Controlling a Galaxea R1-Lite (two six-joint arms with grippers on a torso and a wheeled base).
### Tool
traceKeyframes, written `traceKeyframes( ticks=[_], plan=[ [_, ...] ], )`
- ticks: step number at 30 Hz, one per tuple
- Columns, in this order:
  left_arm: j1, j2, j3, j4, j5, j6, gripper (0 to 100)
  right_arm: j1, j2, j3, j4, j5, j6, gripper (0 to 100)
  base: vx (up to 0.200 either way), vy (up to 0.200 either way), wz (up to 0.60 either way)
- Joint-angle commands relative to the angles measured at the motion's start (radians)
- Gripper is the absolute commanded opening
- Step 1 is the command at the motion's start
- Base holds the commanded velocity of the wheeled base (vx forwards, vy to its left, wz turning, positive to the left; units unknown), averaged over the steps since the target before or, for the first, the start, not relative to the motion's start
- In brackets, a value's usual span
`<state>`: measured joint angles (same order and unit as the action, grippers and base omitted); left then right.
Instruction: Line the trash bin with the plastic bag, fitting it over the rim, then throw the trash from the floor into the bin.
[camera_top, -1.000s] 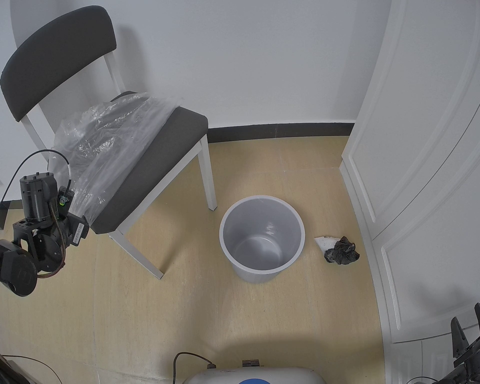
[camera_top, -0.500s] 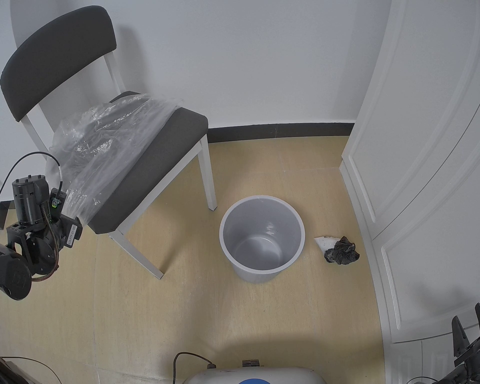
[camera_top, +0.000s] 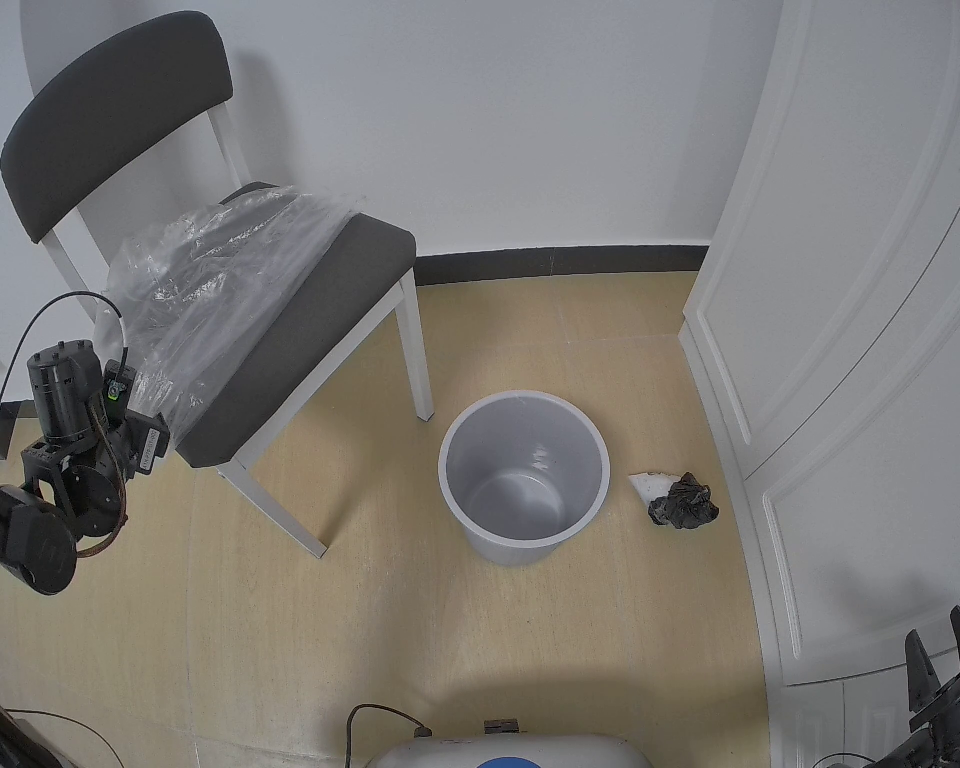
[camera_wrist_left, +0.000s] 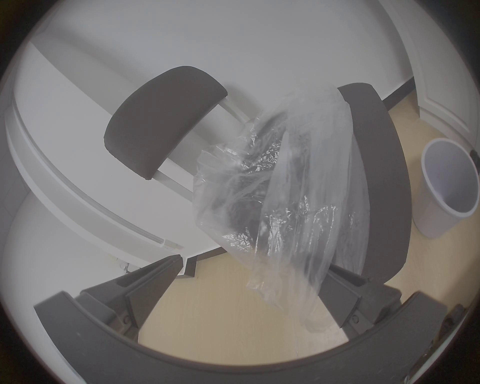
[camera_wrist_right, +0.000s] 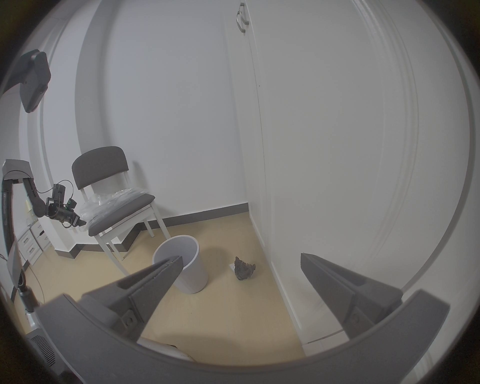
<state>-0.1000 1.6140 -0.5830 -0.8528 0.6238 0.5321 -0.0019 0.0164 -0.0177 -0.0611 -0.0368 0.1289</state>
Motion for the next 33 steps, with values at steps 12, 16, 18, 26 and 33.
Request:
traceKeyframes(
  ticks=[12,16,18,26,33],
  plan=[
    [-0.009,0.006,0.015,-0.003,0.004,0.008,100,0.0,-0.016,0.018,-0.002,0.0,0.026,100,0.0,0.0,0.0],
    [-0.017,-0.008,0.023,-0.003,0.005,0.023,0,0.0,-0.016,0.018,-0.002,0.0,0.031,100,0.0,0.0,0.0],
    [-0.02,-0.014,0.028,-0.003,0.013,0.025,0,0.0,-0.016,0.018,-0.002,0.0,0.031,100,0.0,0.0,0.0],
    [-0.03,-0.026,0.029,-0.005,0.036,0.026,0,0.0,-0.016,0.018,-0.002,0.0,0.031,100,0.0,0.0,0.0],
    [-0.029,-0.037,0.028,-0.005,0.036,0.031,0,0.0,-0.016,0.018,-0.003,0.002,0.029,100,0.0,0.0,0.0]
  ],
)
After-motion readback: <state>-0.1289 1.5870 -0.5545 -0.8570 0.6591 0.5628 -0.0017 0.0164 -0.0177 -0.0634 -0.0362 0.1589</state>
